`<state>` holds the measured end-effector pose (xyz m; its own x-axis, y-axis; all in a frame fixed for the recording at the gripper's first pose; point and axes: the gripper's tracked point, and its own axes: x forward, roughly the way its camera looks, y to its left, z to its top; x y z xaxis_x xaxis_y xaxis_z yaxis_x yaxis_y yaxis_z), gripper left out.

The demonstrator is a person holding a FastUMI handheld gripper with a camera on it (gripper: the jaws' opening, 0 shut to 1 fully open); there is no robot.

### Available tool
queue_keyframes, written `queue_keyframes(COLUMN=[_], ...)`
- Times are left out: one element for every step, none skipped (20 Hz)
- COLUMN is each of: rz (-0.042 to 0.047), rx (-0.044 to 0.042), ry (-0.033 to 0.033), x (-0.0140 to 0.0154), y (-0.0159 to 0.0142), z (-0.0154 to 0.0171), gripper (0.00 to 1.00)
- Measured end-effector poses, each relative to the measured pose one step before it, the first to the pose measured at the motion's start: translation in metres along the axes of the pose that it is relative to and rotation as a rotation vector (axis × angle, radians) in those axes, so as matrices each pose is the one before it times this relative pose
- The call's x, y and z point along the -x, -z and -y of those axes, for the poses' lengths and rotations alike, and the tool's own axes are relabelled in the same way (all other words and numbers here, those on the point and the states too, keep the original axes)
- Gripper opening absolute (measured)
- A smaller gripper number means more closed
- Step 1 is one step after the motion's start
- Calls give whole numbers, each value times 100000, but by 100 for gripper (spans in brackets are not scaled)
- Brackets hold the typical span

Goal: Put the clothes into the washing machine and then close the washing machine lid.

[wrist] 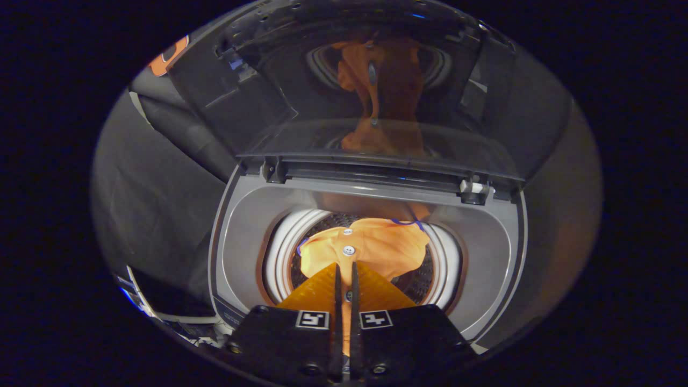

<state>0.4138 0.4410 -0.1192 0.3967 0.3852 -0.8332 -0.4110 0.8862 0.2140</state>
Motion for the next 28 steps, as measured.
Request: queue_keyframes(rz=[-1490, 818, 1495, -70, 70, 223, 678, 671, -160, -398, 295, 896, 1152, 780, 182, 1062, 1813, 2070, 2289, 1862, 2081, 2024, 2229, 2278, 2371, 2289, 2338, 1940], rx=[-763, -379, -568, 104, 563, 606, 493, 712, 935, 1022, 1315, 1557, 1594, 1497, 1225, 696, 283, 122, -140, -177, -425, -616, -459, -219, -6, 196, 13, -108], ry=[-30, 32, 1410, 744, -205, 235, 457, 348, 763, 373, 79, 492, 246, -63, -881, -1145, -627, -466, -473, -178, -39, -432, -321, 83, 325, 651, 504, 291], x=[273, 324, -253, 142, 153, 173, 197, 317, 268, 469, 448, 696, 683, 913, 882, 1053, 1179, 1195, 1053, 1160, 1295, 1144, 1210, 1128, 985, 882, 1068, 710], y=[-44, -179, -313, 225, -108, -8, -39, -168, 158, 49, -263, -441, -439, -558, -576, -790, -1085, -1319, -1256, -1503, -1560, -1604, -1484, -1589, -1511, -1630, -1345, -1260], z=[70, 100, 155, 178, -34, 89, 149, 61, 12, -90, -99, -285, -223, -388, -387, -595, -470, -345, -174, -246, -327, -93, -195, 47, 72, 101, 163, 80], gripper=[30, 51, 73, 95, 92, 92, 92, 92, 91, 92, 92, 92, 92, 92, 91, 92, 92, 92, 91, 91, 92, 92, 91, 92, 91, 92, 91, 91])
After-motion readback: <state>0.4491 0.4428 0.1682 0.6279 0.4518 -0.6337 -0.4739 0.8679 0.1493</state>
